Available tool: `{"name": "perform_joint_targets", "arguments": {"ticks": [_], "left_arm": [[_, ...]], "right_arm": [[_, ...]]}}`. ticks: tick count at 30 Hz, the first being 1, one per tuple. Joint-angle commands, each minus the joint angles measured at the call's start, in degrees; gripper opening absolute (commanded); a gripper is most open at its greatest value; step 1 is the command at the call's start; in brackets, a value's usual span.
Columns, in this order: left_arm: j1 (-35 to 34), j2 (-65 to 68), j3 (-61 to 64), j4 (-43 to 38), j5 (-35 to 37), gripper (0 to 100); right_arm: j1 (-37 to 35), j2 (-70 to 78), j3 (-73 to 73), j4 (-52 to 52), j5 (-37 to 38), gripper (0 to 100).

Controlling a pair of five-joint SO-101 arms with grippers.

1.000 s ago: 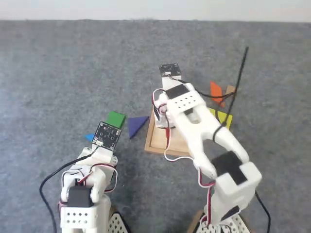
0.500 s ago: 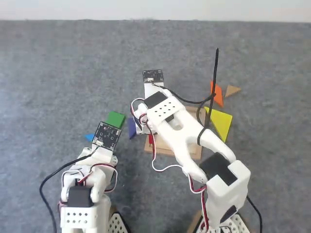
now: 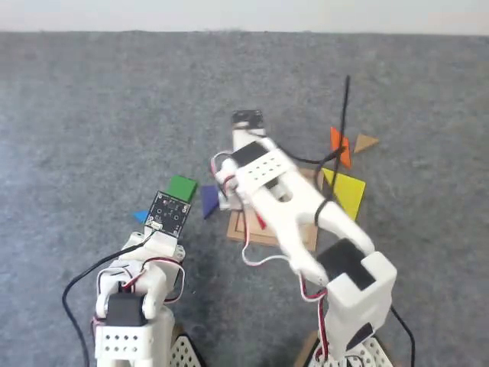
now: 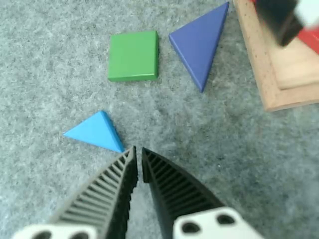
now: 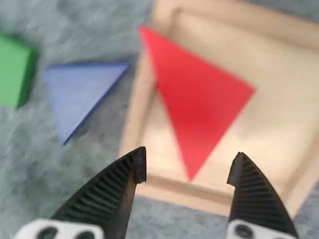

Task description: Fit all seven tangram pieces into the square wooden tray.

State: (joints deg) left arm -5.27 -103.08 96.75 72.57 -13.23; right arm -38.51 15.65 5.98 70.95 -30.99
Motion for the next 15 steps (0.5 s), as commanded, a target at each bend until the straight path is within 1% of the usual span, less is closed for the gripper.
{"name": "perform_joint_targets", "arguments": {"ticks": [1, 5, 6, 8, 11, 12, 13, 15], "left_arm": [[-0.3, -1.3, -0.4, 0.2, -0.6, 2], [-0.3, -1.3, -0.4, 0.2, -0.6, 2], [-0.3, -1.3, -0.4, 0.2, -0.6, 2], [-0.3, -1.3, -0.4, 0.2, -0.6, 2], [-0.3, -1.3, -0.4, 0.2, -0.6, 2], [-0.3, -1.3, -0.4, 0.2, -0.6, 2], [-0.3, -1.3, -0.4, 0.2, -0.6, 2], [-0.3, -1.3, -0.4, 0.2, -0.6, 2]], "right_arm": [[5.8, -0.6, -3.3, -0.1, -0.5, 26.6], [7.5, -1.1, -3.8, -3.6, 0.1, 26.6], [7.3, -1.2, -3.8, -4.4, 1.6, 26.6], [6.5, -1.4, -3.9, -5.1, 8.4, 26.6], [7.8, -2.4, -3.5, -2.4, 22.8, 26.3], [9.0, -3.0, -3.4, -1.6, 23.7, 24.7], [10.4, -3.9, -3.4, -1.2, 22.5, 21.0], [12.4, -6.3, -2.9, -1.0, 22.0, 9.6]]}}
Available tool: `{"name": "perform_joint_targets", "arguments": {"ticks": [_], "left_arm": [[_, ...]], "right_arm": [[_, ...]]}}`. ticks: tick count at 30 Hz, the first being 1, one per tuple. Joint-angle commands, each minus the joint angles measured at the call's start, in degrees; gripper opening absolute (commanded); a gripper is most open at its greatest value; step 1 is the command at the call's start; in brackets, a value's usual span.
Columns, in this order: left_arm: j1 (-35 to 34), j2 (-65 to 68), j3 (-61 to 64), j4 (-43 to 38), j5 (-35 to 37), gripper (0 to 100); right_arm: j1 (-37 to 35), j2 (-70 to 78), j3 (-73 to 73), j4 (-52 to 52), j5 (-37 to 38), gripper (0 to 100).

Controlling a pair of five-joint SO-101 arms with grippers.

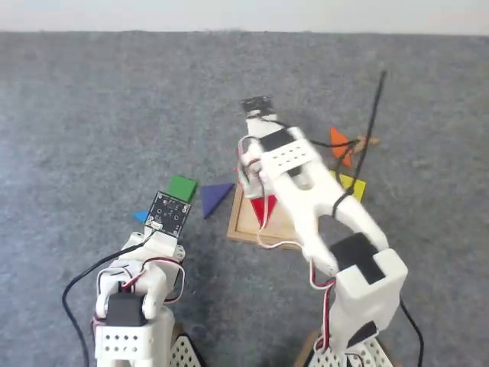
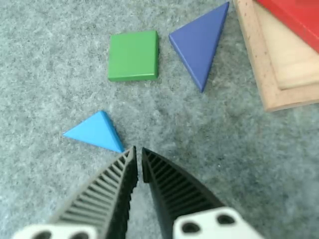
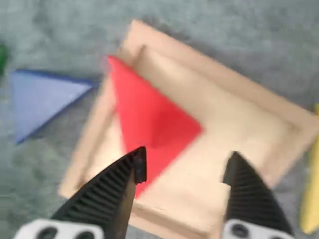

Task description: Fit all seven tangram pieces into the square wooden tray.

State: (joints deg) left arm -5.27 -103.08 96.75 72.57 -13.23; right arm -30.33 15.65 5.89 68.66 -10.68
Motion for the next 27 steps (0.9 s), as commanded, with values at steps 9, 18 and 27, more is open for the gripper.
{"name": "perform_joint_targets", "arguments": {"ticks": [9, 18, 27], "left_arm": [[-0.3, -1.3, -0.4, 0.2, -0.6, 2], [-0.3, -1.3, -0.4, 0.2, -0.6, 2], [-0.3, -1.3, -0.4, 0.2, -0.6, 2]], "right_arm": [[1.0, -29.1, 17.7, -7.7, 12.7, 4.6], [4.4, -38.9, 41.5, -28.6, 12.8, 0.6], [5.3, -19.2, 30.2, -22.3, 12.7, 0.6]]}}
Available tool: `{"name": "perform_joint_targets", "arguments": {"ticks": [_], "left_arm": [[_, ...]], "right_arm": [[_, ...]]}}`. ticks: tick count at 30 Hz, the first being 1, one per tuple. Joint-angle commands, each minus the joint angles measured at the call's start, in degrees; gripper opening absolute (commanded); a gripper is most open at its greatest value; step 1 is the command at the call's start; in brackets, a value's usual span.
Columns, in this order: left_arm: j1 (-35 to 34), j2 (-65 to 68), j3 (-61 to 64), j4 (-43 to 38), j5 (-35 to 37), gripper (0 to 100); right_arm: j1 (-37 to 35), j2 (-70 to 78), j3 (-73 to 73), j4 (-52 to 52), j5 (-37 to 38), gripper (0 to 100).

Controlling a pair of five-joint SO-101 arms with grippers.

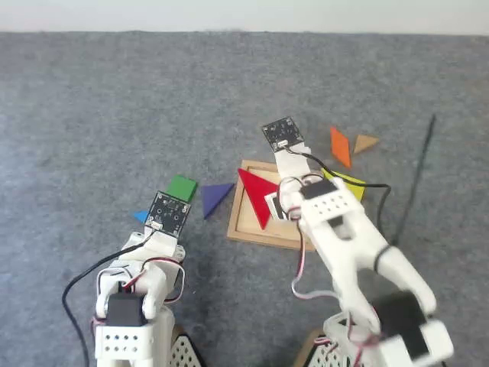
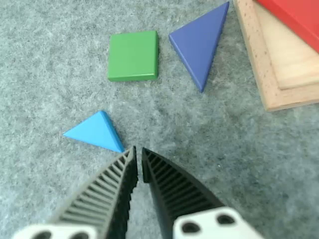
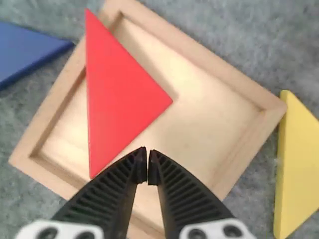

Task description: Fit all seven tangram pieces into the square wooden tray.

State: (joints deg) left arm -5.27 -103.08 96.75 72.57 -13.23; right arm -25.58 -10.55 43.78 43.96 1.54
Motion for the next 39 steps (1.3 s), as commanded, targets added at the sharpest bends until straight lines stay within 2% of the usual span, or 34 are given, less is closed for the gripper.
{"name": "perform_joint_targets", "arguments": {"ticks": [1, 7, 13, 19, 23, 27, 32, 35, 39], "left_arm": [[-0.3, -1.3, -0.4, 0.2, -0.6, 2], [-0.3, -1.3, -0.4, 0.2, -0.6, 2], [-0.3, -1.3, -0.4, 0.2, -0.6, 2], [-0.3, -1.3, -0.4, 0.2, -0.6, 2], [-0.3, -1.3, -0.4, 0.2, -0.6, 2], [-0.3, -1.3, -0.4, 0.2, -0.6, 2], [-0.3, -1.3, -0.4, 0.2, -0.6, 2], [-0.3, -1.3, -0.4, 0.2, -0.6, 2], [-0.3, -1.3, -0.4, 0.2, -0.6, 2]], "right_arm": [[0.6, 9.1, -9.4, 3.2, 0.5, 0.6], [-0.7, 16.0, -13.9, 3.6, 0.9, 0.6], [-5.5, 16.2, -13.8, 3.8, 1.1, 0.6], [-6.5, 16.0, -13.7, 4.9, 1.1, 0.6], [-7.4, 11.6, -12.0, 4.9, 1.0, 0.6], [-8.0, 0.7, -6.7, 3.0, 2.6, 0.6], [-4.0, -8.3, -1.1, -4.0, 2.2, 0.6], [-0.2, -6.9, -1.5, -9.1, -1.1, 0.6], [1.5, -0.7, -5.7, -11.6, -1.4, 0.6]]}}
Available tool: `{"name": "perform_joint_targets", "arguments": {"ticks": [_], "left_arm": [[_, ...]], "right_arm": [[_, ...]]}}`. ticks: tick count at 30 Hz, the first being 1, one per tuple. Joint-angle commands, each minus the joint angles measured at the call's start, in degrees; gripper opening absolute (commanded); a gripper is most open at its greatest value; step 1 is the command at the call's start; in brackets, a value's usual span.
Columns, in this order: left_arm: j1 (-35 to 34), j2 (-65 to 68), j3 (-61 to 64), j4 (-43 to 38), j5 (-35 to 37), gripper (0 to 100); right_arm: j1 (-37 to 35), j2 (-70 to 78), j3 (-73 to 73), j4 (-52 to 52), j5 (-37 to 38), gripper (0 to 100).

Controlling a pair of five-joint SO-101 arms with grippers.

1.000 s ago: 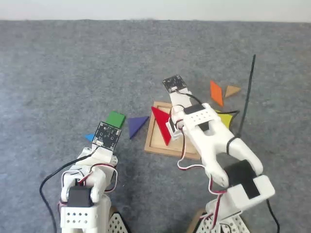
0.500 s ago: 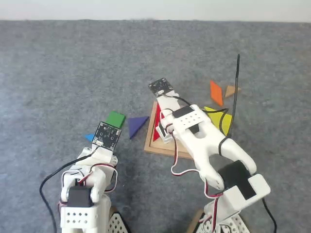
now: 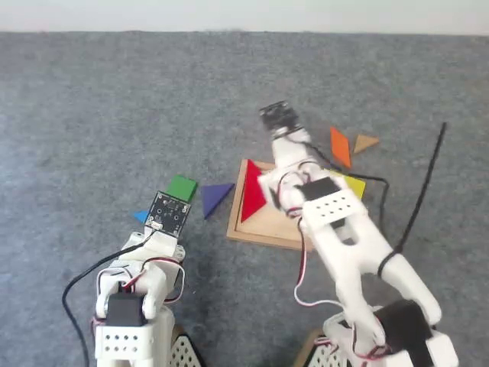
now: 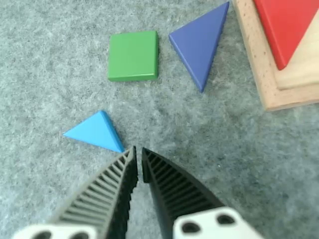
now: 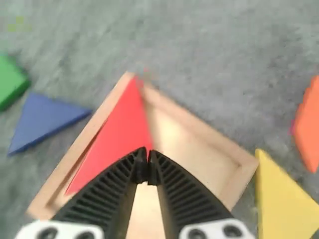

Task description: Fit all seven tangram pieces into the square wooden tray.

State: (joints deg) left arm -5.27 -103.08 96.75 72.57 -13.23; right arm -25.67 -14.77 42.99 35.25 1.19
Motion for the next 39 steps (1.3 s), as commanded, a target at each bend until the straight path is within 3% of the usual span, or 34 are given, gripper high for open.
{"name": "perform_joint_targets", "arguments": {"ticks": [1, 8, 14, 23, 27, 32, 39], "left_arm": [[-0.3, -1.3, -0.4, 0.2, -0.6, 2], [-0.3, -1.3, -0.4, 0.2, -0.6, 2], [-0.3, -1.3, -0.4, 0.2, -0.6, 2], [-0.3, -1.3, -0.4, 0.2, -0.6, 2], [-0.3, -1.3, -0.4, 0.2, -0.6, 2], [-0.3, -1.3, -0.4, 0.2, -0.6, 2], [-0.3, -1.3, -0.4, 0.2, -0.6, 2]], "right_arm": [[1.6, 5.5, -6.4, -2.2, -1.1, 0.6], [0.8, 20.1, -17.4, 2.2, -0.8, 0.6], [0.7, 20.6, -18.9, 7.3, -0.7, 0.6], [-2.9, 12.8, -11.5, 6.8, 2.1, 0.6], [-1.3, 11.8, -11.8, 6.1, 1.6, 0.6], [2.2, 13.0, -11.8, -0.4, -2.1, 0.6], [0.2, 18.5, -12.7, -1.4, -1.9, 0.6]]}}
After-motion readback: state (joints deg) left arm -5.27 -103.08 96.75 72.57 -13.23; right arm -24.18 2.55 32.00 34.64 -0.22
